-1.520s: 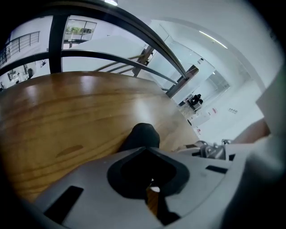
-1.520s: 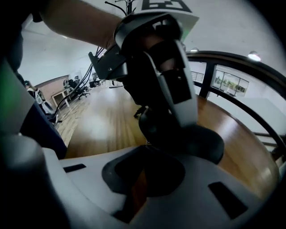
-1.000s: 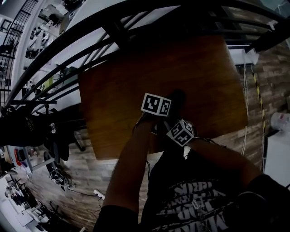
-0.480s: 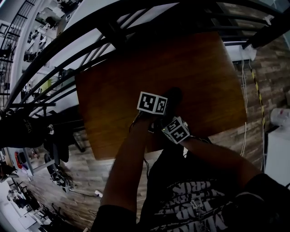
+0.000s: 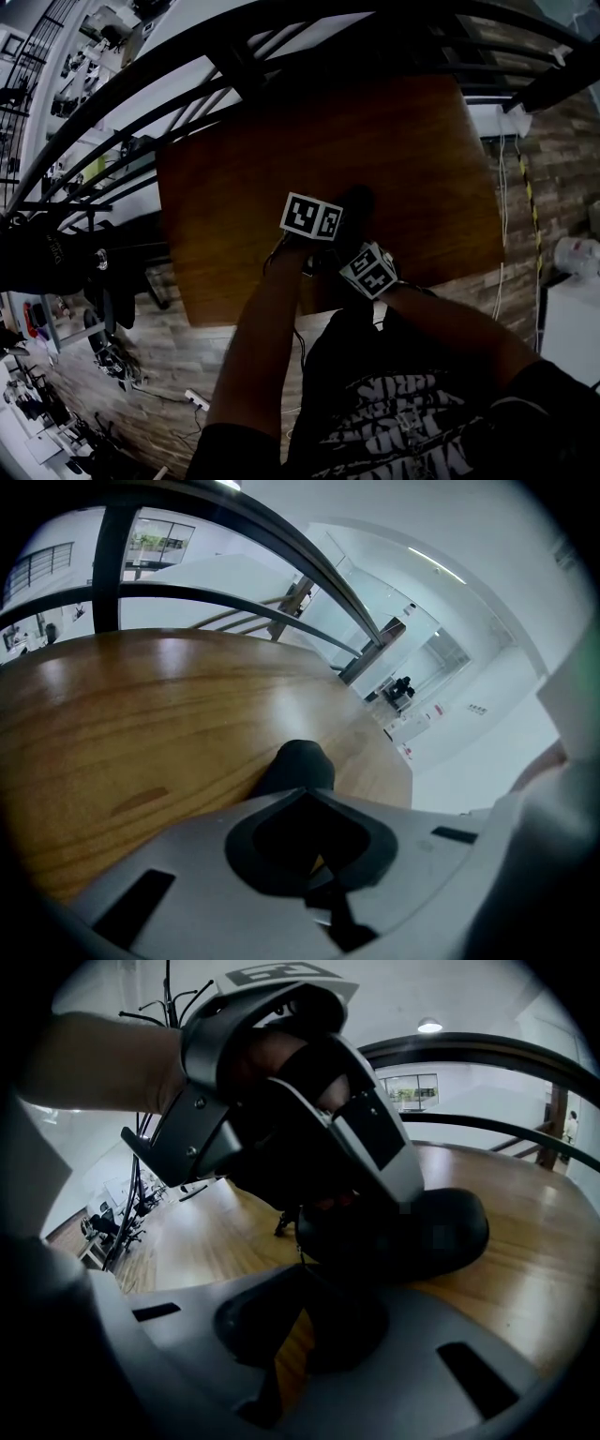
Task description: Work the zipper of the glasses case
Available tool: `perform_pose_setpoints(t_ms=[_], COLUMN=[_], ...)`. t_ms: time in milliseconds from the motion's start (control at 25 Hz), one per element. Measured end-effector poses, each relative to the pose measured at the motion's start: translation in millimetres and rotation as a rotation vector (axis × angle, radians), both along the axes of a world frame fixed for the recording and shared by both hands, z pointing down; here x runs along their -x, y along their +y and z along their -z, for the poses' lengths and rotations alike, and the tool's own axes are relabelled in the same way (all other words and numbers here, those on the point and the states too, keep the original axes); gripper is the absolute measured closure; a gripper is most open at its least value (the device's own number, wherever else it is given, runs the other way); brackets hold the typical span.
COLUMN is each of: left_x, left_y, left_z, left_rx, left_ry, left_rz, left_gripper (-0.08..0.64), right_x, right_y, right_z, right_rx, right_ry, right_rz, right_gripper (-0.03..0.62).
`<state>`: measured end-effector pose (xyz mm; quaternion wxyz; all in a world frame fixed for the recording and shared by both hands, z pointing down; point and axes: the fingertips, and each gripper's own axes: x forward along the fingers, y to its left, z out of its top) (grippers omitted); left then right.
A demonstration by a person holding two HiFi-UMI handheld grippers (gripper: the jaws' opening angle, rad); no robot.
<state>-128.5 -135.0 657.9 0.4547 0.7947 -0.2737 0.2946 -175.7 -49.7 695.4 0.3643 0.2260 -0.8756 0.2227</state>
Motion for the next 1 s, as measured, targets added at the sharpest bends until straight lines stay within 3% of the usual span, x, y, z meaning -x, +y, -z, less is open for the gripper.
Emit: perform_pose_setpoints(t_ms=[360,640,720,1000], left_x=[2,4,5,10], left_y=[0,-1,-2,-4], left_z=[-1,0,0,0], left_rx=[0.014,0.024,0.028,0.047], left_ry=[0.011,0.02,0.029,0.096], left_rz=[0.002,0.023,0.031,0.129], left_gripper=[0.56,0.56,0.56,0.56], right_x=[-29,-1,7,12], right_y=[-18,2,6,-2], right_z=[0,4,-3,-8], right_rx=[0.023,0.115,0.137,0.118], right_ry=[0.001,-0.041,-0.041,-0.034], right_rz=[-0.044,-0.041,-0.046,-0.156], right_gripper=[0.594,0.591,0.529,0.506])
